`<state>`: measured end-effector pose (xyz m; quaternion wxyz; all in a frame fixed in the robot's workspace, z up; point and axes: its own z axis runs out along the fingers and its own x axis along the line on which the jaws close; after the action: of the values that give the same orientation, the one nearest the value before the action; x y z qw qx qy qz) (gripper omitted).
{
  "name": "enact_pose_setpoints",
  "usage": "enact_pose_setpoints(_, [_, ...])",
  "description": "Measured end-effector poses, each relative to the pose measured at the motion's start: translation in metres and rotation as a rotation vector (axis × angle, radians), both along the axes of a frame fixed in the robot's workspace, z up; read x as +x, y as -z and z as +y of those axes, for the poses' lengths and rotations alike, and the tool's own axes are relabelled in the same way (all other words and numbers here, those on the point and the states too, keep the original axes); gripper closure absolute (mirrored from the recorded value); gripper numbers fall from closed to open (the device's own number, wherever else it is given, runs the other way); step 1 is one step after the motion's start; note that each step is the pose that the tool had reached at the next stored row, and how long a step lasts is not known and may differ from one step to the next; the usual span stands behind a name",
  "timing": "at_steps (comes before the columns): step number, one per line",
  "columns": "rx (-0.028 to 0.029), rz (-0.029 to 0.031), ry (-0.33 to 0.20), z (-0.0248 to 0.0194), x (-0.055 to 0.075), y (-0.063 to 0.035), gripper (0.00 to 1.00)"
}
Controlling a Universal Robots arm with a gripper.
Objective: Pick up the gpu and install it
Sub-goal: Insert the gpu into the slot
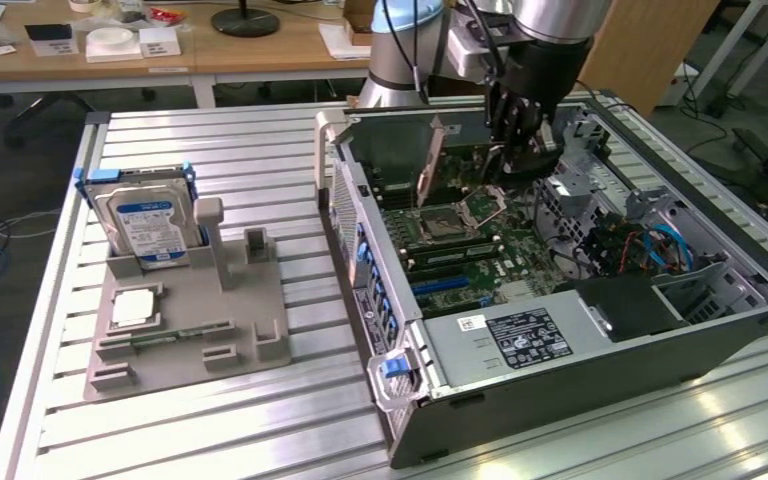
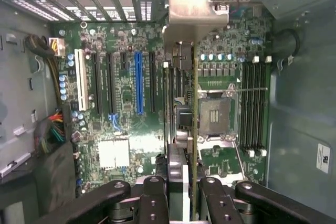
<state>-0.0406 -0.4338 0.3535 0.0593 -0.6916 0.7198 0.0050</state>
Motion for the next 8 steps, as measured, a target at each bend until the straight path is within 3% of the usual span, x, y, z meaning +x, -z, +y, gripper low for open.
enact_pose_setpoints(2, [0.0001,-0.0001,0.000,-0.0008,-0.007,0.0065,0.72])
enact_pose_setpoints(4, [0.0001,0.0000,0.001,-0.0132,-0.008,0.0153,0.72])
enact_pose_setpoints(8, [0.0000,-0.0001,0.001,-0.0138,-0.014,0.0212,0.72])
